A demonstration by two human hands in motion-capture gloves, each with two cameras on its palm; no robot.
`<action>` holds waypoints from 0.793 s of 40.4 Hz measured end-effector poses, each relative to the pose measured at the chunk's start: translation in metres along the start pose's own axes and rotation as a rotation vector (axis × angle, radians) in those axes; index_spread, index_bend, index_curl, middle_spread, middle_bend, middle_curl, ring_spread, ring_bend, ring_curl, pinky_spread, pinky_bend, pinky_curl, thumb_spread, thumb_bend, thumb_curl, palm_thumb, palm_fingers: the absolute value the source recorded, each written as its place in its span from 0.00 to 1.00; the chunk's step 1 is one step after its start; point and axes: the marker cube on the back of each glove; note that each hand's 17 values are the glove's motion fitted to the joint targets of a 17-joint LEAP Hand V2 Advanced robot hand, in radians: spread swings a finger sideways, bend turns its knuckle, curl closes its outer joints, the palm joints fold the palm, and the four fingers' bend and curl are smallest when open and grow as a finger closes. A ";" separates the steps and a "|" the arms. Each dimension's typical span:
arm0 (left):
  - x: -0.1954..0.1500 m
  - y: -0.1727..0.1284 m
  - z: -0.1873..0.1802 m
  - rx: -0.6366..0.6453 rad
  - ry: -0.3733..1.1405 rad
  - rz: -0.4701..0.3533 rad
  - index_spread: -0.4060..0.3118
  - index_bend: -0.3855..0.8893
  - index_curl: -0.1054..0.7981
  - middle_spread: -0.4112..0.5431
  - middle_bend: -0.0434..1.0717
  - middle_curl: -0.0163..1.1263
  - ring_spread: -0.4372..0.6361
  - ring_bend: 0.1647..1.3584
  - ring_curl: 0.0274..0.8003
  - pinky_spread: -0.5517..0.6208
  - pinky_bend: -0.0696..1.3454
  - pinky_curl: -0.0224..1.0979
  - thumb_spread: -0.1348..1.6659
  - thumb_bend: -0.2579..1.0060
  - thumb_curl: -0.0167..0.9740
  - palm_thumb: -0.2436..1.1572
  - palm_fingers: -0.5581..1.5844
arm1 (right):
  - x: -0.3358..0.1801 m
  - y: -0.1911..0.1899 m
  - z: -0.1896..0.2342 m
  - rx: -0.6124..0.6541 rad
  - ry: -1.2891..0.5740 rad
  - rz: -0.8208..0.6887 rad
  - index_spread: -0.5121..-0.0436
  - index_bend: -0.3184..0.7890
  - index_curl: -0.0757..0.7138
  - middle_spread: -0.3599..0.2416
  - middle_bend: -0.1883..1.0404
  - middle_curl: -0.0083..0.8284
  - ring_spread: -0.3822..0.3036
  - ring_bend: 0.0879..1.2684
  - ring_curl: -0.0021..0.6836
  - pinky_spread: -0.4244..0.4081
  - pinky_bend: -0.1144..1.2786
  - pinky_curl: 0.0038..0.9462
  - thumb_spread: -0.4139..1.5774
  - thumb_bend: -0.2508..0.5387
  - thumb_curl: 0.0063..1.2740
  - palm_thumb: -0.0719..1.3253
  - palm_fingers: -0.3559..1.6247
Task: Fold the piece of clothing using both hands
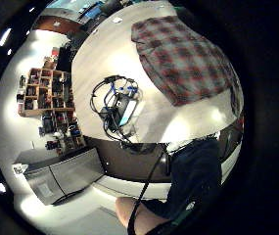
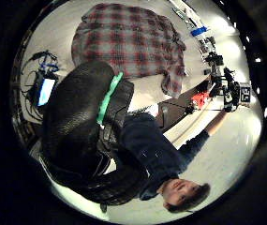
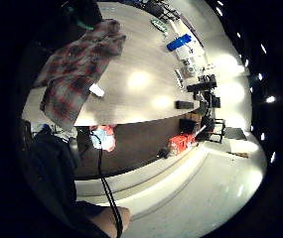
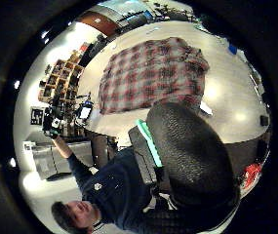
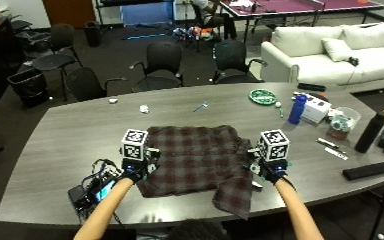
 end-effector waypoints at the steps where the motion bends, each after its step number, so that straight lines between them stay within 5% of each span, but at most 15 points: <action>1: 0.000 0.000 0.001 -0.001 0.003 0.002 0.56 0.42 0.16 0.53 0.16 0.03 0.56 0.23 0.07 0.58 0.29 0.08 0.32 0.27 0.04 0.27 0.40 | 0.000 0.000 0.001 -0.004 0.000 -0.001 0.75 0.44 0.15 0.57 0.32 0.07 0.56 0.24 0.10 0.62 0.38 0.09 0.43 0.51 0.03 0.21 0.45; 10: 0.001 -0.011 0.017 -0.036 0.064 0.047 0.55 0.43 0.26 0.62 0.18 0.10 0.70 0.32 0.19 0.68 0.33 0.18 0.58 0.27 0.11 0.29 0.36 | -0.009 -0.009 0.011 -0.073 0.013 -0.023 0.52 0.39 0.27 0.54 0.35 0.21 0.56 0.27 0.28 0.71 0.41 0.22 0.68 0.52 0.08 0.26 0.41; 21: 0.010 -0.063 0.085 -0.189 0.087 0.102 0.54 0.43 0.34 0.66 0.18 0.14 0.75 0.35 0.23 0.71 0.35 0.23 0.67 0.24 0.19 0.33 0.34 | -0.018 -0.056 0.069 -0.219 0.017 -0.044 0.51 0.38 0.29 0.53 0.38 0.31 0.56 0.31 0.36 0.74 0.42 0.28 0.76 0.49 0.14 0.32 0.41; 26: 0.020 -0.049 0.107 -0.347 0.074 0.062 0.54 0.43 0.37 0.67 0.18 0.16 0.77 0.36 0.25 0.72 0.36 0.25 0.68 0.23 0.23 0.36 0.32 | -0.022 -0.080 0.120 -0.334 0.010 -0.058 0.52 0.38 0.30 0.52 0.38 0.34 0.54 0.33 0.39 0.74 0.42 0.30 0.77 0.47 0.16 0.35 0.40; 32: 0.023 -0.053 0.154 -0.456 0.083 0.016 0.53 0.44 0.39 0.67 0.20 0.18 0.77 0.36 0.25 0.73 0.36 0.26 0.68 0.23 0.27 0.41 0.32 | -0.044 -0.065 0.141 -0.436 0.030 -0.048 0.54 0.36 0.29 0.51 0.37 0.37 0.52 0.36 0.43 0.73 0.44 0.32 0.76 0.46 0.20 0.40 0.38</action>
